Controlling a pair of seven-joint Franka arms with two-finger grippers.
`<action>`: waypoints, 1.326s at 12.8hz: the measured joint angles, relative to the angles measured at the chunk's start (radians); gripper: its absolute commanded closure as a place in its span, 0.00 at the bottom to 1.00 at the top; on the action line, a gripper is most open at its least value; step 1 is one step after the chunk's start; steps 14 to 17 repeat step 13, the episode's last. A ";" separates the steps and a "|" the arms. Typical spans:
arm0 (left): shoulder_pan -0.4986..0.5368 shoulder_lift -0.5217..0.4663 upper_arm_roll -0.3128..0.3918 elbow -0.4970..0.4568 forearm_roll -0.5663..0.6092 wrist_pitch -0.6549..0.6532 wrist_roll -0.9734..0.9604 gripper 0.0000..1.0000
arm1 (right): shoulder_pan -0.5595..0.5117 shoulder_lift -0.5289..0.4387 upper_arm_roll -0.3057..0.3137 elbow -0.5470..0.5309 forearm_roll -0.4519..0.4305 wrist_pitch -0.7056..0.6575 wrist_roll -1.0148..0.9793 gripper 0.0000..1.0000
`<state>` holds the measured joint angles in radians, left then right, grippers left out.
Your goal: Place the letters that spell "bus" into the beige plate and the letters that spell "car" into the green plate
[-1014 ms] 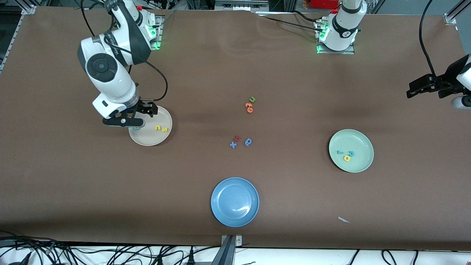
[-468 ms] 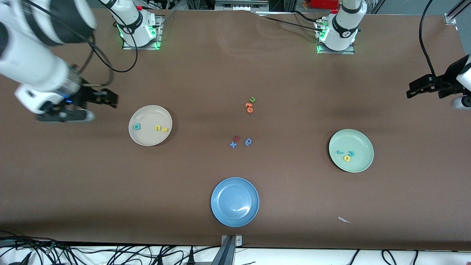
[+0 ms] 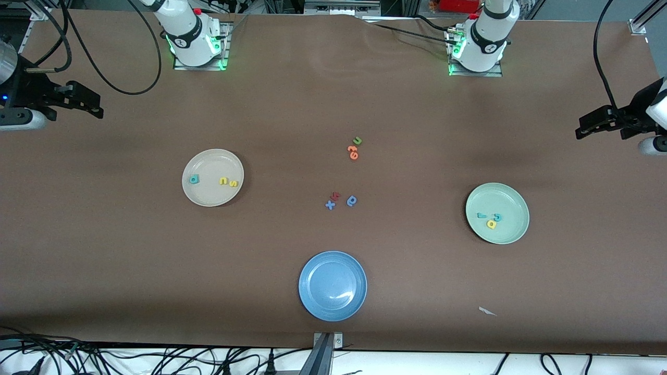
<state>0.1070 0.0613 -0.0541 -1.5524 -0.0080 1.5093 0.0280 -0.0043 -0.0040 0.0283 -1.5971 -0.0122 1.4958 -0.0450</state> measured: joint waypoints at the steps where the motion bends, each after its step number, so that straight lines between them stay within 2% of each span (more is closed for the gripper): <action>1: 0.000 0.000 0.000 0.000 0.000 0.000 0.000 0.00 | 0.000 0.006 -0.004 0.000 0.000 0.001 0.000 0.00; 7: 0.000 0.001 0.000 0.000 0.000 0.000 0.000 0.00 | 0.000 0.038 -0.005 0.035 0.000 0.011 0.000 0.00; 17: 0.000 0.002 0.000 0.000 0.000 0.000 0.000 0.00 | 0.000 0.039 -0.005 0.050 0.000 0.011 0.000 0.00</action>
